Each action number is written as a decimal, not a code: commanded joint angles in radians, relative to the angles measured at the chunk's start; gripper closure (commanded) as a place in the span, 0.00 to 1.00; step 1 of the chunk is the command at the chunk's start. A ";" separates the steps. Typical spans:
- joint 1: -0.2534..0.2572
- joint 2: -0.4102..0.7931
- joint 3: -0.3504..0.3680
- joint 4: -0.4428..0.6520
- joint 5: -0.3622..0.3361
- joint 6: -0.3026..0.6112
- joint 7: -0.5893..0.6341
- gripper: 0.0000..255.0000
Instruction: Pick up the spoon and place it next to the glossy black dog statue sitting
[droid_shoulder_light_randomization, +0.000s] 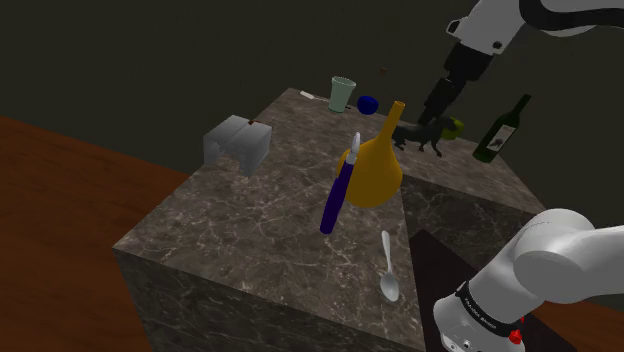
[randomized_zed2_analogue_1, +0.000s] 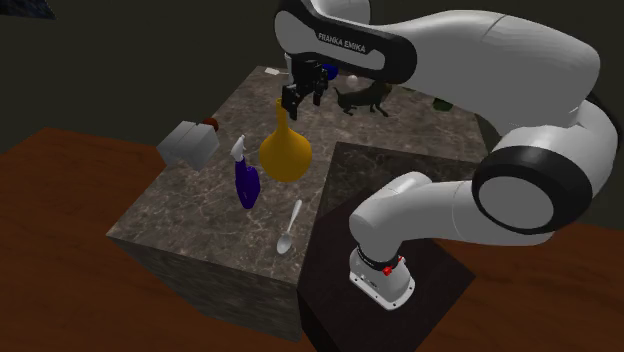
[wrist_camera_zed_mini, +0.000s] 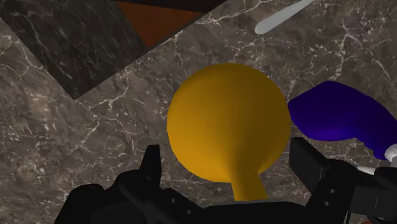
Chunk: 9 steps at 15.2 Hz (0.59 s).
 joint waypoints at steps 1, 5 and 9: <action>0.000 0.000 0.000 0.000 0.000 0.000 0.000 0.00; -0.045 -0.171 0.068 -0.189 0.047 0.050 0.201 0.00; -0.072 -0.340 0.163 -0.354 0.123 0.078 0.413 0.00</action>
